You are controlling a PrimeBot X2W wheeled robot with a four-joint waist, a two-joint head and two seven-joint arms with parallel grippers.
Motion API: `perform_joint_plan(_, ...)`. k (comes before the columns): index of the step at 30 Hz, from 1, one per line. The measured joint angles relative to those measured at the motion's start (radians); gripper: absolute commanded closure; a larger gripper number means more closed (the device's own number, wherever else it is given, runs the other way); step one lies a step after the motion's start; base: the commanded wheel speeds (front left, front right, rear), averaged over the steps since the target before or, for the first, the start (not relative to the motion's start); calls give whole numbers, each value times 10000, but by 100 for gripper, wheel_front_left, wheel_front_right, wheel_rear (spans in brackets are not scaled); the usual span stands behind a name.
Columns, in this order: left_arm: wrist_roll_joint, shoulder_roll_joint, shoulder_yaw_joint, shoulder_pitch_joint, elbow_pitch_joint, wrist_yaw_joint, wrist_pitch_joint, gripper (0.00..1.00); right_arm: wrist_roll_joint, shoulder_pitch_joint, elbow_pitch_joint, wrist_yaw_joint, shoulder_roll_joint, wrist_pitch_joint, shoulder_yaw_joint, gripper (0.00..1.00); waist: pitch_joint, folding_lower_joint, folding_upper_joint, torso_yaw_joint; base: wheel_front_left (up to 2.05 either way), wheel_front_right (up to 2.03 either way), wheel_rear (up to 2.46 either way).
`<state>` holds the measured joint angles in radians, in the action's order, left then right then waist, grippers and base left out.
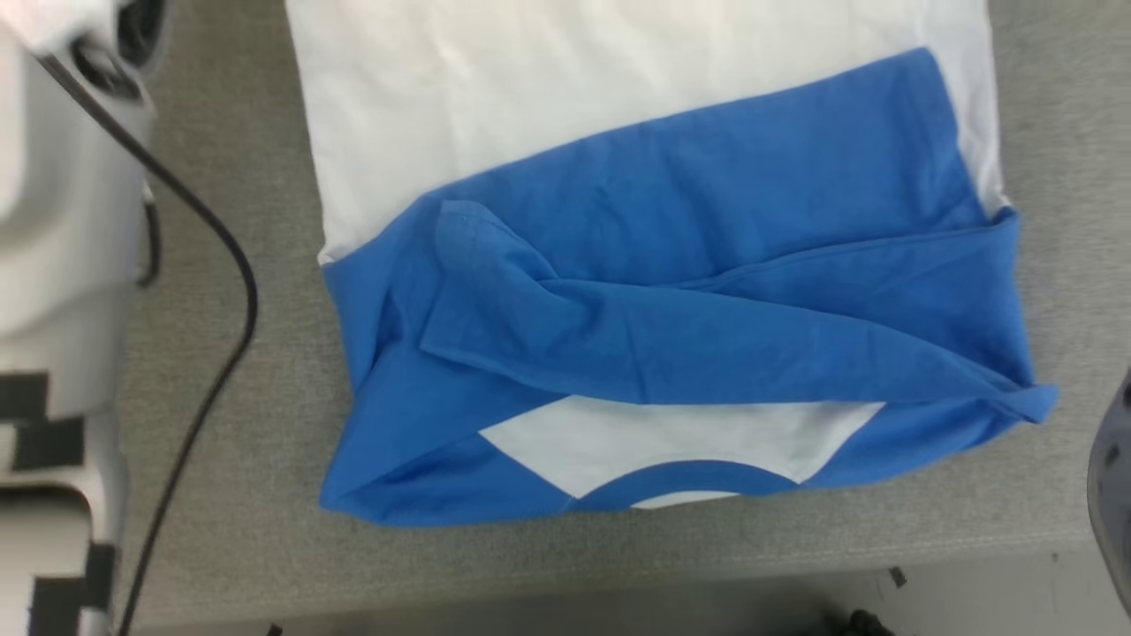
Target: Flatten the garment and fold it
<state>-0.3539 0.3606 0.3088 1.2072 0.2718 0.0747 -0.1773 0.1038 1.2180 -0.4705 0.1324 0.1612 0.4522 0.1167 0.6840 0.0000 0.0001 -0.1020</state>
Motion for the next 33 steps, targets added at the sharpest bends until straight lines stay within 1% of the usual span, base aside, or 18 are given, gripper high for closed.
perform_joint_plan(2, -182, -2, 67, -592, -128, 92, 81, 100, 422, -650, 351, 0, 207, -171, -391, 100, -362, 0, 0, -4, 0, 0, 0)
perform_joint_plan(6, -723, 13, 119, -2014, -738, 138, 169, 100, 1177, -2092, 1298, 0, 600, -416, -943, 100, -1055, -1, 0, 20, 0, 0, 0)
perform_joint_plan(10, -1244, 88, 67, -3873, -1689, 125, 265, 100, 1866, -4024, 2569, 0, 1032, -481, -1333, 100, -1823, -1, 0, 85, 0, 0, 0)
perform_joint_plan(11, -1440, 140, 65, -4974, -2263, 79, 303, 100, 2186, -5103, 3216, 0, 1202, -476, -1415, 100, -2228, -1, 0, 127, 0, 0, 0)
perform_joint_plan(15, -1891, 186, 86, -6862, -3185, -69, 383, 100, 2429, -6883, 4293, 0, 1423, -477, -1208, 100, -2906, -2, 0, 215, 0, 0, 0)
perform_joint_plan(20, -2349, 267, -21, -9060, -3960, -451, 571, 100, 2579, -8961, 5277, 0, 1356, -441, -769, 100, -3667, -2, 0, 346, 0, 0, 0)
perform_joint_plan(25, -2598, 236, 320, -10795, -4021, -489, 656, 100, 2564, -10496, 5605, 0, 1271, -418, -527, 100, -4186, -2, 0, 490, 0, 0, 0)
perform_joint_plan(29, -2729, 169, 669, -11344, -3492, -351, 748, 100, 2374, -11192, 5442, 0, 1229, -458, -556, 100, -4340, -2, 0, 616, 0, 0, 0)
perform_joint_plan(33, -2709, 111, 1039, -11458, -2715, -176, 855, 100, 2065, -11651, 4916, 0, 1133, -669, -725, 100, -4358, -2, 0, 689, 0, 0, 0)
